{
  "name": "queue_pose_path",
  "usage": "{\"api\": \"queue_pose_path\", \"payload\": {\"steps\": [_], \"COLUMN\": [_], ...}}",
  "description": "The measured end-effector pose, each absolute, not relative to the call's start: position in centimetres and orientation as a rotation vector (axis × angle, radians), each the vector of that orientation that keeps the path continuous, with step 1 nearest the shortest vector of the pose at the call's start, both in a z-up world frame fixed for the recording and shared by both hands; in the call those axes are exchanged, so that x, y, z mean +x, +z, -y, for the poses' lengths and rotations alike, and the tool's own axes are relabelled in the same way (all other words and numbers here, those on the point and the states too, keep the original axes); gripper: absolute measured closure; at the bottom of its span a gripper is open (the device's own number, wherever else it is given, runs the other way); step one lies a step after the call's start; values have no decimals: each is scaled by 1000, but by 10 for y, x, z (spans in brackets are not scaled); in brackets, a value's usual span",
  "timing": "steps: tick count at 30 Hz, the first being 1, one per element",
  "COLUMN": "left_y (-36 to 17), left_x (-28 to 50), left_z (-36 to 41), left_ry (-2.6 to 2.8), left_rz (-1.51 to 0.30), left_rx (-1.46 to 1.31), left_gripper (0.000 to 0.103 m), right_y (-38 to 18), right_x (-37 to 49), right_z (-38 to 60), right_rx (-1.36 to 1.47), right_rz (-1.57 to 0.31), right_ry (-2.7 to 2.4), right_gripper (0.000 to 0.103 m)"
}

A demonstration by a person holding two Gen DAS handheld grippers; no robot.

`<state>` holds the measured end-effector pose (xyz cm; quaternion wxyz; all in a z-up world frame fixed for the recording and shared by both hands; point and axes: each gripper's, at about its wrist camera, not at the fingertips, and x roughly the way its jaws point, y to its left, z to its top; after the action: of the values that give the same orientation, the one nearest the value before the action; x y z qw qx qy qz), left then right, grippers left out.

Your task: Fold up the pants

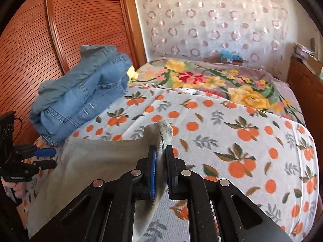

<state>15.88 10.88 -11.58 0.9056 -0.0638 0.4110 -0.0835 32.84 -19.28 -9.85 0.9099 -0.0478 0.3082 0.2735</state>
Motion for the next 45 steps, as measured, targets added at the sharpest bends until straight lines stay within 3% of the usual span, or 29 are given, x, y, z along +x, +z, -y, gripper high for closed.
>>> {"api": "queue_pose_path", "payload": {"steps": [5,17,29,31,33,36,45], "left_y": [-117,-101,-118,-119,-118,-106,-67], "left_x": [158,175,200,199,198,191,180], "left_z": [-106,-87,-83,-82,-82,-80,-62], "left_ry": [-162,-217,-177,-195,-218,-241,-345], "left_rz": [-850,-812,-858,-861,-853,-797,-708], "left_rx": [-123,-125,-141,-141,-152,-159,-177], "left_gripper": [57,62,64,87,95,99,99], "right_y": [-114,-93,-115,-116,-117,-117,-95], "right_x": [339,315,324,325,326,323,298], "right_z": [183,174,169,171,173,172,191], "right_rx": [-159,-170,-239,-229,-242,-248,-143], "right_rz": [-703,-629,-713,-713,-708,-695,-597], "right_ry": [508,491,540,547,537,545,541], "right_gripper": [94,74,72,73,87,94,96]}}
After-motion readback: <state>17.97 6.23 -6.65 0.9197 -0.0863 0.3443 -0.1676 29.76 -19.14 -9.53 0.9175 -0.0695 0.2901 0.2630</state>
